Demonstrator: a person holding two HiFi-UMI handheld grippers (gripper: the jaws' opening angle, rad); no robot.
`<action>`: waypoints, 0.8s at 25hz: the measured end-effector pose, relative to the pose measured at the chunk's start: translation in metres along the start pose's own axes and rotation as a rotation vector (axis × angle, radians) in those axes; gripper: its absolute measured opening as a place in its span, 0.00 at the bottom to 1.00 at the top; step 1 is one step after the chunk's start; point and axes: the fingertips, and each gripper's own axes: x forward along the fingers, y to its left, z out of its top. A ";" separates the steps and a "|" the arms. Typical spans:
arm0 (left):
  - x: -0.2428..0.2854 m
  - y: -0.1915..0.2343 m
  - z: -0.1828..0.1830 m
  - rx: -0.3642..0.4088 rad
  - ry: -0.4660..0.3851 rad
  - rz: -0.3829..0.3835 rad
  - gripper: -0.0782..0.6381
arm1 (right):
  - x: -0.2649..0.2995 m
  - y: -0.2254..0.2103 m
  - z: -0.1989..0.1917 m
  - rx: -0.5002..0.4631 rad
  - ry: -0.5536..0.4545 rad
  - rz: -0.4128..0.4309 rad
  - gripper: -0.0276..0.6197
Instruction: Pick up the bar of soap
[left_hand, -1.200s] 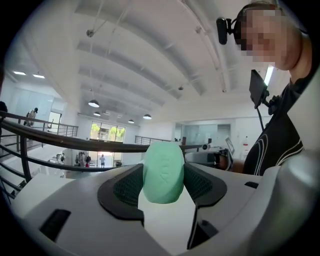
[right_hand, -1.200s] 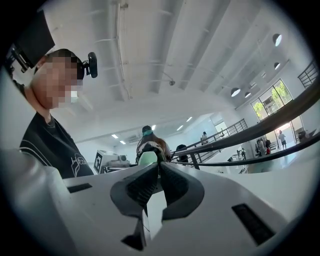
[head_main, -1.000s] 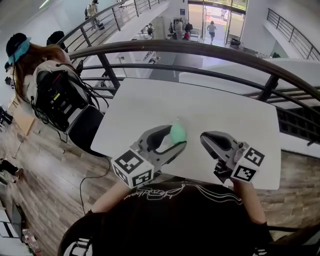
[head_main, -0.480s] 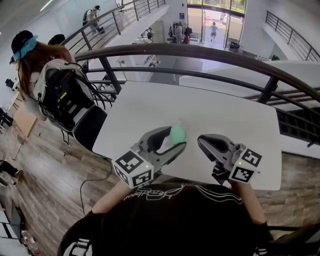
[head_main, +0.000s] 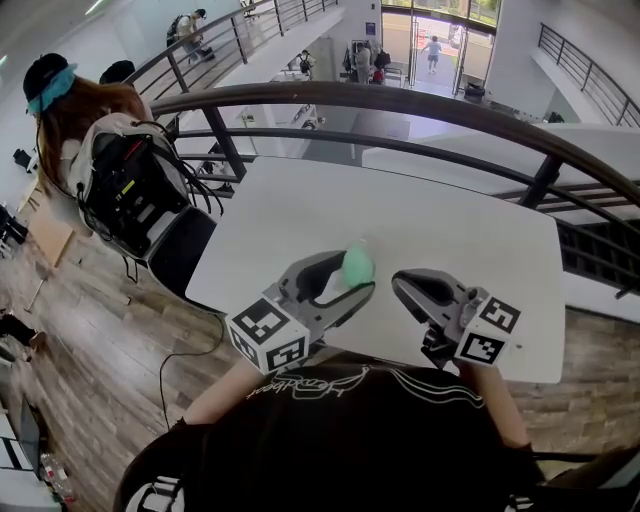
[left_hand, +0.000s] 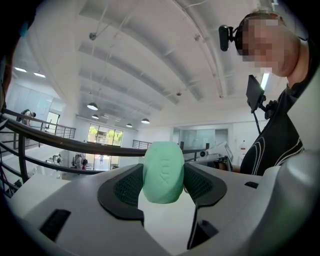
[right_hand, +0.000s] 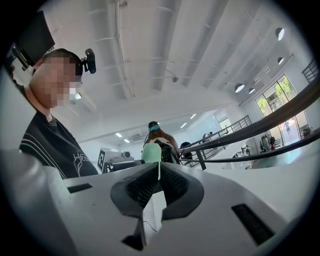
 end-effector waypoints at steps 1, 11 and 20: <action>0.001 0.000 0.000 0.001 0.001 0.000 0.47 | 0.000 0.000 0.000 0.003 0.000 0.000 0.07; -0.002 -0.003 0.004 0.004 -0.001 -0.004 0.47 | 0.000 0.005 0.009 -0.008 -0.016 -0.001 0.07; -0.006 -0.010 -0.001 -0.008 0.010 -0.016 0.47 | 0.000 0.014 0.002 0.013 -0.019 -0.003 0.07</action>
